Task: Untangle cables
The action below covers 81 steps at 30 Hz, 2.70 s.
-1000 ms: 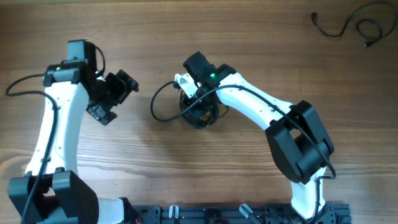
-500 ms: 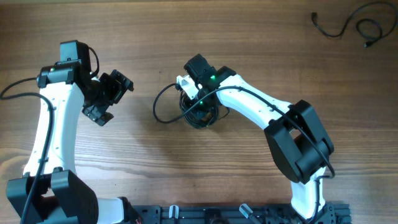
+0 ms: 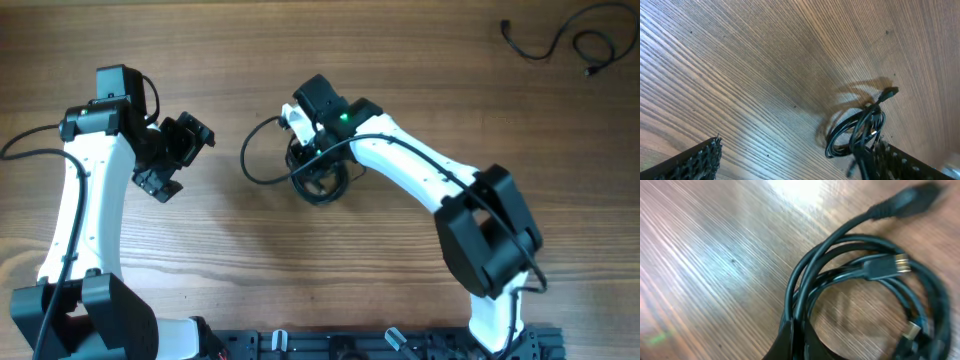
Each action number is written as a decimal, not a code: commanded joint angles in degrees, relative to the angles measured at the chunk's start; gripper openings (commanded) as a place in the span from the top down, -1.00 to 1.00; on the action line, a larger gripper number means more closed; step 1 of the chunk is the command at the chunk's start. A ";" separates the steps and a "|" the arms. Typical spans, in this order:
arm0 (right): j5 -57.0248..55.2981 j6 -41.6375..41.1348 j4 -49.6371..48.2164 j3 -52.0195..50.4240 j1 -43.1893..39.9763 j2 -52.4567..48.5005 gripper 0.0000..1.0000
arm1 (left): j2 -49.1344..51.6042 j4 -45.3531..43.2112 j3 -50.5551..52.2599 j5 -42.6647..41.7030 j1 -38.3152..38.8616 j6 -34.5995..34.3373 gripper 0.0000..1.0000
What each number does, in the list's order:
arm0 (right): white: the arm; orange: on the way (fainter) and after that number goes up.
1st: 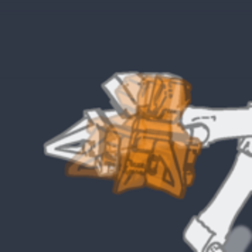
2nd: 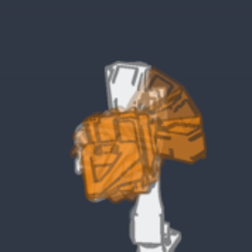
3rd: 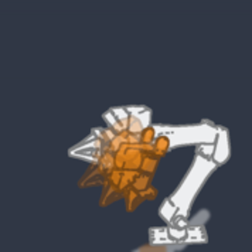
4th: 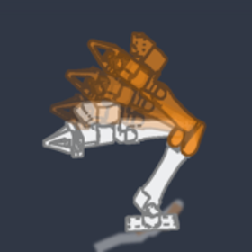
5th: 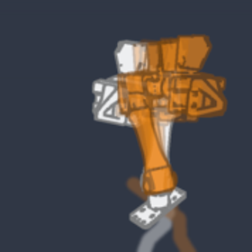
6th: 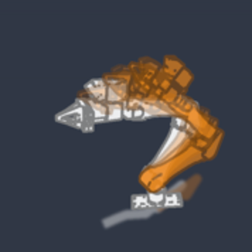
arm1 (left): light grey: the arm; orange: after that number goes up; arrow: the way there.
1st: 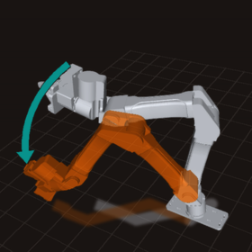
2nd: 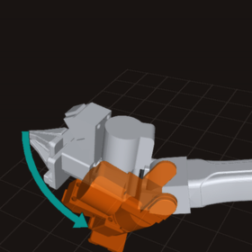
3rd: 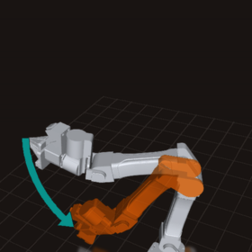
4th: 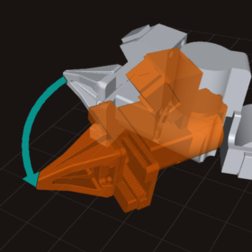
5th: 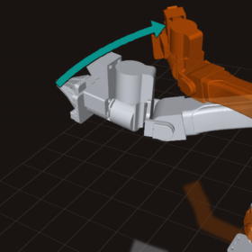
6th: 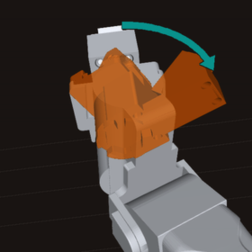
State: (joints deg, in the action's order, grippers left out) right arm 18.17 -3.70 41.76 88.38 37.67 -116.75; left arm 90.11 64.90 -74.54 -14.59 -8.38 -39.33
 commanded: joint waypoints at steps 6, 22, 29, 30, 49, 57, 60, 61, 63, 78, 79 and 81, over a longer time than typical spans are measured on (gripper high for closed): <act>1.07 -1.42 0.35 2.67 -0.46 15.85 0.91 | -0.31 0.07 0.46 0.55 -0.09 0.13 -1.00; -20.00 -9.94 0.46 2.71 -0.35 19.34 0.91 | -0.31 0.22 0.48 0.63 -0.09 0.11 -1.00; -3.13 -6.54 -0.79 2.69 -0.35 21.62 0.92 | -0.20 -1.11 1.92 0.76 -0.09 0.11 -1.00; -2.73 -6.60 -0.83 2.69 -0.35 21.62 0.91 | -0.11 -1.40 2.51 0.76 -0.09 0.09 -1.00; -8.90 -16.61 2.25 2.86 -0.42 26.25 0.91 | -0.09 -2.93 3.74 -10.19 -0.09 9.20 -1.00; 16.37 -31.54 -3.67 2.86 -7.06 26.25 0.91 | -0.09 -3.30 3.74 -28.04 2.25 30.75 -1.00; 23.10 -32.52 -4.28 2.86 -9.94 26.25 0.91 | -0.09 -4.24 3.74 -28.02 6.05 34.25 -1.00; 24.26 -32.52 -4.44 2.84 -10.29 26.25 0.91 | -0.09 -5.03 3.74 -28.02 7.45 34.64 -1.00; 28.33 -32.52 -4.96 2.86 -11.32 26.25 0.92 | -0.09 -7.19 3.74 -27.96 10.29 34.64 -1.00; 2.27 -32.30 3.87 2.84 -11.41 26.23 0.91 | -0.09 -8.33 3.74 -13.84 13.75 25.88 0.92; -6.88 -32.35 7.50 2.84 -11.41 26.23 0.91 | -0.09 -8.24 3.72 -9.75 13.75 22.01 0.92; -19.10 -32.35 12.81 2.84 -11.41 26.23 0.91 | -0.09 -8.17 3.74 -6.49 13.75 18.97 0.92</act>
State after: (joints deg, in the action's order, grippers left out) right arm 19.14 -35.99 51.68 90.48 26.46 -90.67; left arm 90.11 56.73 -71.29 -29.28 5.26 -13.50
